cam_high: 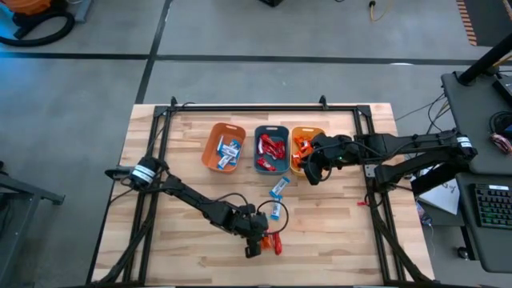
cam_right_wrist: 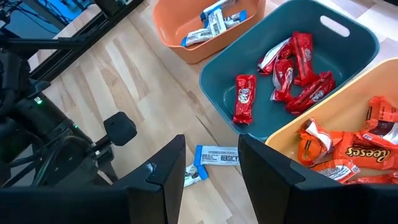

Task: Sort candy
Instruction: Put the orange chocolate bar into the yellow bin

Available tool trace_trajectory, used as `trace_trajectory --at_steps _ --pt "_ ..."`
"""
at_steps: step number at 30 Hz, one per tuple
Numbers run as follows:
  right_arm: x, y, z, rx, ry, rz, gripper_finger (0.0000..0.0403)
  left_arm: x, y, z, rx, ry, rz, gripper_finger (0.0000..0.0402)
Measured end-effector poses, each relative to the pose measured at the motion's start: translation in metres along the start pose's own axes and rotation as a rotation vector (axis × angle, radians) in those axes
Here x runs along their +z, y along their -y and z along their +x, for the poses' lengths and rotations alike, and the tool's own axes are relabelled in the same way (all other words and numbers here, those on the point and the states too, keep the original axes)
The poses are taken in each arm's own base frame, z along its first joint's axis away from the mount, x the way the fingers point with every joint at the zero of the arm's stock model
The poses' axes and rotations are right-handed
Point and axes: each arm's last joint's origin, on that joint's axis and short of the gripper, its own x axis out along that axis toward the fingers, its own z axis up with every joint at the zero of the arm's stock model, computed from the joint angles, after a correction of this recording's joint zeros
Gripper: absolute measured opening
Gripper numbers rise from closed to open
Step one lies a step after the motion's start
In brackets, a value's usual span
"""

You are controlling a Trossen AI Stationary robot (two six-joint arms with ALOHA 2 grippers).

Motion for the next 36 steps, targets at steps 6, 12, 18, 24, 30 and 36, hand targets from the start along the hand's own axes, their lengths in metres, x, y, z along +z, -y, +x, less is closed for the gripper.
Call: trace_trajectory --at_steps 6,12,18,24,30,36 --pt "0.002 0.001 0.001 -0.043 0.064 -0.015 0.0139 0.005 0.002 -0.007 0.026 -0.033 0.010 0.0007" --pt "0.008 -0.004 0.005 -0.005 0.122 -0.045 0.0134 0.025 0.006 -0.034 0.043 -0.041 0.065 0.0001" --pt "0.014 -0.012 0.013 0.041 0.184 -0.109 0.0136 0.043 0.006 -0.076 0.051 0.038 0.027 0.0001" --pt "0.021 -0.022 0.030 0.083 0.254 -0.164 0.0130 0.051 0.003 -0.120 0.100 0.141 -0.189 0.0000" --pt "0.025 -0.028 0.041 0.116 0.298 -0.198 0.0130 0.053 -0.003 -0.156 0.147 0.209 -0.335 0.0000" --pt "0.026 -0.028 0.038 0.117 0.311 -0.238 0.0130 0.048 -0.013 -0.176 0.225 0.200 -0.380 0.0000"
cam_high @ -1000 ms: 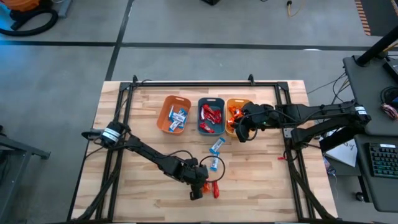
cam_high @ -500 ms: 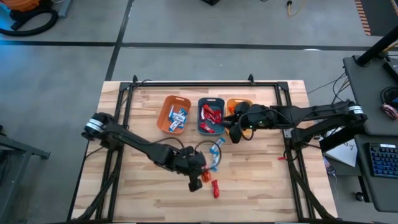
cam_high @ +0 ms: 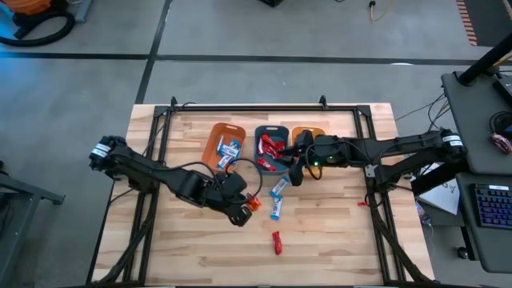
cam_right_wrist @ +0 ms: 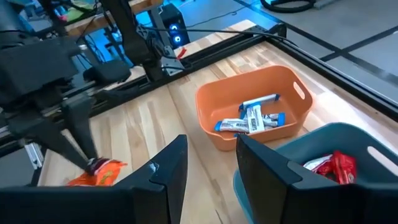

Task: Sort candy
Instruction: Put the orange chocolate bar into the yellow bin

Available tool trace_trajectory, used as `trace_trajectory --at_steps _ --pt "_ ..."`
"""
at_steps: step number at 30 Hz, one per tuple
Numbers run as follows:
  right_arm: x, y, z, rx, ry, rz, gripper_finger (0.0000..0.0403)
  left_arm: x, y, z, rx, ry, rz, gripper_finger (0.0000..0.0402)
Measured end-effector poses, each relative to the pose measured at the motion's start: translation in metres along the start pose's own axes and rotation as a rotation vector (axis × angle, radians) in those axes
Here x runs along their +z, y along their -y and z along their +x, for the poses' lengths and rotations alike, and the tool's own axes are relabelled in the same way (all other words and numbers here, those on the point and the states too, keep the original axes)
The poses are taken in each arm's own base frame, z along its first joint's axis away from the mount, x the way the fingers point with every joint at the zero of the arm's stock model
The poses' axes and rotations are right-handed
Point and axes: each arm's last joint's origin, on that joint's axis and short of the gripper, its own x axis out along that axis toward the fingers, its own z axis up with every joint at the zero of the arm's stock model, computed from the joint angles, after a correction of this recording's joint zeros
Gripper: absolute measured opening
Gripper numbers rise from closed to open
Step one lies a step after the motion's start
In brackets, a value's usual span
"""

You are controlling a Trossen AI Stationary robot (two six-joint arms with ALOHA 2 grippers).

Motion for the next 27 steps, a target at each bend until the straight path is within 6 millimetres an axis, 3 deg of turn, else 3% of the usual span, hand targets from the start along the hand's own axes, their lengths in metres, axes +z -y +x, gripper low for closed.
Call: trace_trajectory --at_steps 27 --pt "0.001 0.000 -0.004 0.001 0.003 -0.012 0.0130 0.010 -0.012 0.001 0.072 0.027 -0.017 0.0000"
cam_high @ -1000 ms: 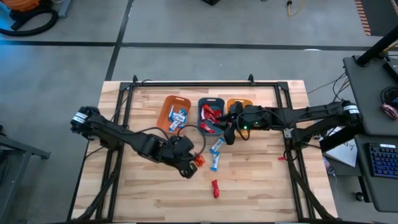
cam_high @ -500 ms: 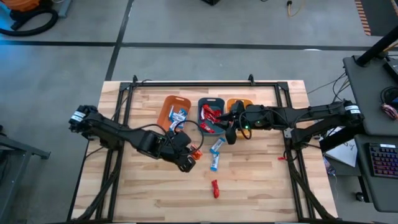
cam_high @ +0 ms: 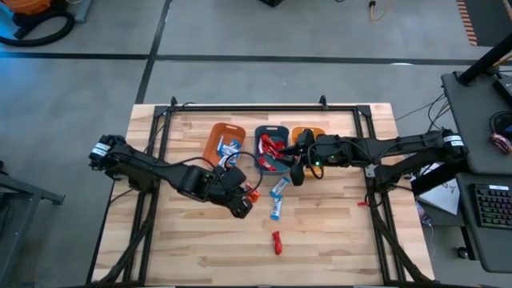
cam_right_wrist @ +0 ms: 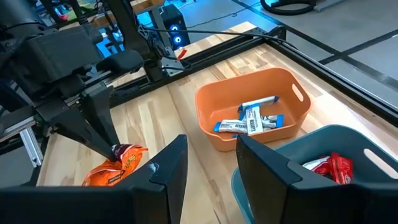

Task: Sort candy
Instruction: Put the orange chocolate bar into the yellow bin

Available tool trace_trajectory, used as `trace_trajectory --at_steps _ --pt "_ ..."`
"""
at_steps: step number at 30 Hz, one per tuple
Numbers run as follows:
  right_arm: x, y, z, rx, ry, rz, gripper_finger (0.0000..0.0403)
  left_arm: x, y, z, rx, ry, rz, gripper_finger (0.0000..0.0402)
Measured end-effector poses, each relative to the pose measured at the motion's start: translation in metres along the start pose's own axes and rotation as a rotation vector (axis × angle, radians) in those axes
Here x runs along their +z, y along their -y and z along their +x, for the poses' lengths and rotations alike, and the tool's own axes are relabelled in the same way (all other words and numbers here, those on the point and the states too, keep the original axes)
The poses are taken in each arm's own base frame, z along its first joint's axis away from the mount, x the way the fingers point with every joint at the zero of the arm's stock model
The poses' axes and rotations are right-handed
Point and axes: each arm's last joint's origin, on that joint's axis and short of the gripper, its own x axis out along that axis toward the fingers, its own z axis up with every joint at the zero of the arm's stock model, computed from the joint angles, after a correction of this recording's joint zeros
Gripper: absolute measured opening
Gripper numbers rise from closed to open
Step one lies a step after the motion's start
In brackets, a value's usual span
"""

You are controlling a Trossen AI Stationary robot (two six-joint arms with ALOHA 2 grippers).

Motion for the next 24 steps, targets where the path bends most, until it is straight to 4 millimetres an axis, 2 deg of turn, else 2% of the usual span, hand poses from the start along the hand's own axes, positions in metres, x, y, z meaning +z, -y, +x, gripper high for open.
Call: trace_trajectory --at_steps 19,24 --pt "0.001 0.000 0.000 -0.001 0.003 -0.032 0.0130 0.005 -0.004 0.002 0.018 0.018 -0.017 0.0000" --pt "0.018 -0.004 -0.014 0.023 0.068 -0.032 0.0130 0.017 -0.007 -0.012 0.096 0.144 0.010 0.0000"
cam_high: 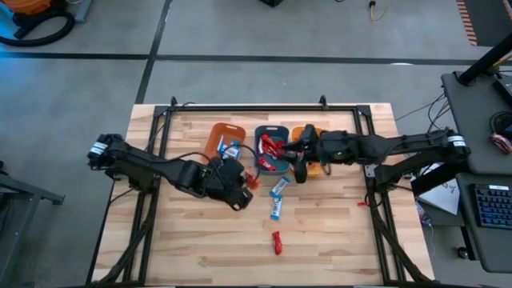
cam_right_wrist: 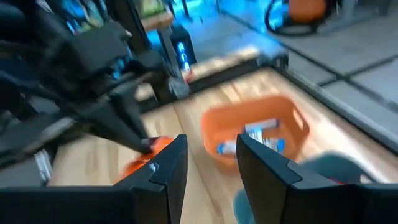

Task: Sort candy
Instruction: Put the orange chocolate bar into the yellow bin

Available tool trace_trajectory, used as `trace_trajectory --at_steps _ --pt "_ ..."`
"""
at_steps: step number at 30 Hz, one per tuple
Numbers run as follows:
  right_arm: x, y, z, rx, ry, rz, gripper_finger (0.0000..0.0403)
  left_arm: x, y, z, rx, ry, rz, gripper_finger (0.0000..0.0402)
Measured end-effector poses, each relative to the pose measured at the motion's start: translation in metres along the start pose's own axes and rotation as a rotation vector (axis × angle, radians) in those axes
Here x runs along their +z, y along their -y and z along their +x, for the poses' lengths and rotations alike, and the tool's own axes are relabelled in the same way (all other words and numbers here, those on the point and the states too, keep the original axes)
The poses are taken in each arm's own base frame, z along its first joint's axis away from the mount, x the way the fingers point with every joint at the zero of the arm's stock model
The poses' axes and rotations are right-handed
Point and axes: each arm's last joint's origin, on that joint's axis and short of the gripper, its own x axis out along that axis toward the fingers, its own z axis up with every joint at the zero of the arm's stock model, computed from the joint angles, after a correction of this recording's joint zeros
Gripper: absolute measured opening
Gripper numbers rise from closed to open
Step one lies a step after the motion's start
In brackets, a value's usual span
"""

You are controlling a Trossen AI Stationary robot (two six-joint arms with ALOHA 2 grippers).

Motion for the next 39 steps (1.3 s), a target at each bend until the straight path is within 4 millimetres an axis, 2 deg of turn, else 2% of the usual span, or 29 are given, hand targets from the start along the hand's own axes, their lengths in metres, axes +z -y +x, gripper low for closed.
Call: trace_trajectory --at_steps 4,10,17,21,25,29,36,39 --pt "0.020 -0.003 -0.018 0.038 0.076 -0.044 0.0130 0.019 -0.006 -0.013 0.055 0.080 0.037 0.0000" --pt "0.038 -0.009 -0.035 0.180 0.118 -0.098 0.0147 0.056 -0.001 -0.036 0.033 0.183 0.222 0.0000" --pt "0.033 -0.018 -0.020 0.251 0.075 -0.067 0.0192 0.090 0.015 -0.052 0.074 0.348 0.381 0.0000" --pt "0.035 -0.020 -0.013 0.261 0.115 -0.020 0.0208 0.096 0.025 -0.048 0.082 0.354 0.434 0.0000" --pt "0.033 -0.022 -0.004 0.263 0.114 0.006 0.0207 0.101 0.033 -0.046 0.080 0.365 0.437 0.0000" --pt "0.030 -0.021 0.000 0.229 0.099 0.037 0.0172 0.103 0.039 -0.042 0.091 0.359 0.476 0.0000" --pt "0.029 -0.017 0.001 0.124 0.108 0.040 0.0029 0.107 0.040 -0.047 0.088 0.349 0.495 0.0000" --pt "0.029 -0.017 0.001 0.106 0.114 0.037 0.0015 0.109 0.040 -0.050 0.080 0.355 0.485 0.0000"
